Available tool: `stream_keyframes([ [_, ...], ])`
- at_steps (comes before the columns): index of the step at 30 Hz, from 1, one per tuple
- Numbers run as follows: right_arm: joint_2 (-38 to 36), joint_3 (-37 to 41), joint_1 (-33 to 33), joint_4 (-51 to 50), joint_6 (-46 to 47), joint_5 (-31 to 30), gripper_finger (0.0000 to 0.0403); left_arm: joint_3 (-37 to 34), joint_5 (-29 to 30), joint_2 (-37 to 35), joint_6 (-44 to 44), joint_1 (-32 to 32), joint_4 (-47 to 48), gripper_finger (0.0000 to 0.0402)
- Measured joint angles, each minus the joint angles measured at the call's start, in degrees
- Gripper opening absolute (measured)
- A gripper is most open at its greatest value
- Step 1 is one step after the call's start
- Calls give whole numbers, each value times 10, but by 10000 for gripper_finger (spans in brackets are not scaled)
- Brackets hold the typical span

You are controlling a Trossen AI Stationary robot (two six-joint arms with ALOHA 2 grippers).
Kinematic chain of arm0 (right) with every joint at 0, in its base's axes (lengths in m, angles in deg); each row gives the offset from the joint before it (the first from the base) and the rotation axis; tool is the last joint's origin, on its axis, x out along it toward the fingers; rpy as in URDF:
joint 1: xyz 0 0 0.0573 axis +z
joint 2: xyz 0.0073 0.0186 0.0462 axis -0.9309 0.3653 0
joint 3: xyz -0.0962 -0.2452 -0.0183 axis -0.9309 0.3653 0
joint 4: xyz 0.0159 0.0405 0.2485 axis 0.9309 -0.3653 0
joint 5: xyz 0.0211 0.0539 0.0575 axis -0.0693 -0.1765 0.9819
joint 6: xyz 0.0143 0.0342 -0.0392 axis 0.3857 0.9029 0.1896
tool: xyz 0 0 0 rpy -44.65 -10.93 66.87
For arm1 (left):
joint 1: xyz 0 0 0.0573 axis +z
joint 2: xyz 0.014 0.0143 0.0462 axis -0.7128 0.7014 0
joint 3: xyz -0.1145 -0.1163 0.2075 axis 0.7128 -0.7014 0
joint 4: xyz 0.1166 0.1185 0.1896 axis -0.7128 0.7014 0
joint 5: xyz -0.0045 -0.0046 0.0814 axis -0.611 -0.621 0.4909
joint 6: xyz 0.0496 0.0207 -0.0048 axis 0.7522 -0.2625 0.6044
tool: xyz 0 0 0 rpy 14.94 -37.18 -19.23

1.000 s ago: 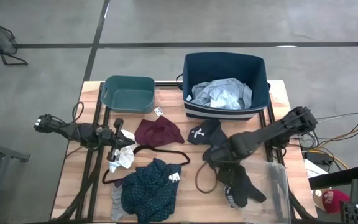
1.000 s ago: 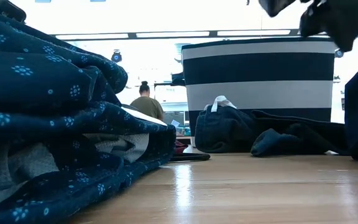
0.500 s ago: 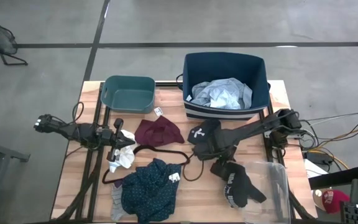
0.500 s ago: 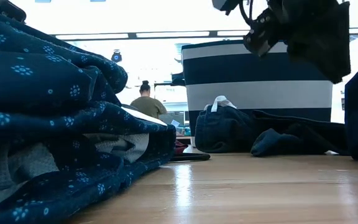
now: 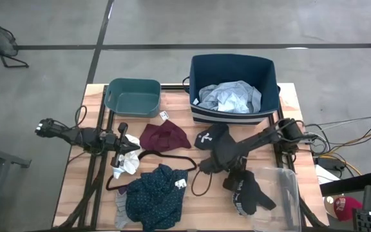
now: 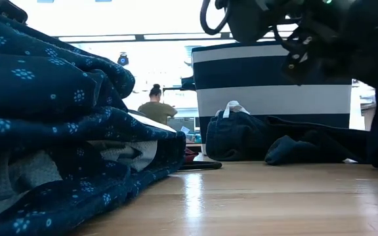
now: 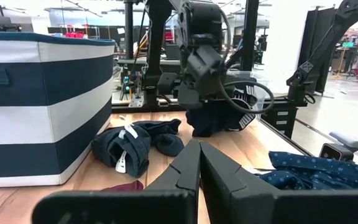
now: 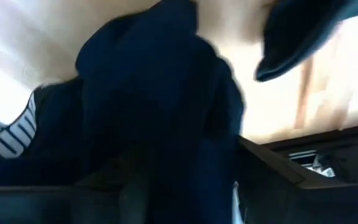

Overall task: Pick & Place Cloths
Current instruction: Put the black boxer shorts into the transparent bin

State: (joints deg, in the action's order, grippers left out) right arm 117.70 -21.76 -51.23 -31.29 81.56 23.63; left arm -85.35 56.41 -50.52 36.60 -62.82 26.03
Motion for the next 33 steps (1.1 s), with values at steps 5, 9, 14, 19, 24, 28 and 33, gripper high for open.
stream_keyframes([
  [5, 2, 0, 12, -1, -8, 1, 70, 0, 0, 0, 0, 0, 0, 14],
  [9, -14, -1, 15, -1, 5, 1, 18, 0, 0, 1, 0, 0, 0, 14],
  [14, -49, -12, 16, -18, 39, 0, 10, 0, 0, 1, 0, 0, 0, 14],
  [19, -105, -38, 27, -32, 79, -12, 9, 0, 0, 1, 0, 0, 0, 14],
  [24, -179, -65, 41, -33, 146, -60, 9, 0, 0, 3, 0, 0, 0, 14],
  [28, -248, -66, 66, -33, 204, -99, 9, 0, 0, 3, 0, 0, 0, 14],
  [33, -329, -60, 116, -33, 287, -140, 8, 0, 0, 3, 0, 0, 0, 14],
])
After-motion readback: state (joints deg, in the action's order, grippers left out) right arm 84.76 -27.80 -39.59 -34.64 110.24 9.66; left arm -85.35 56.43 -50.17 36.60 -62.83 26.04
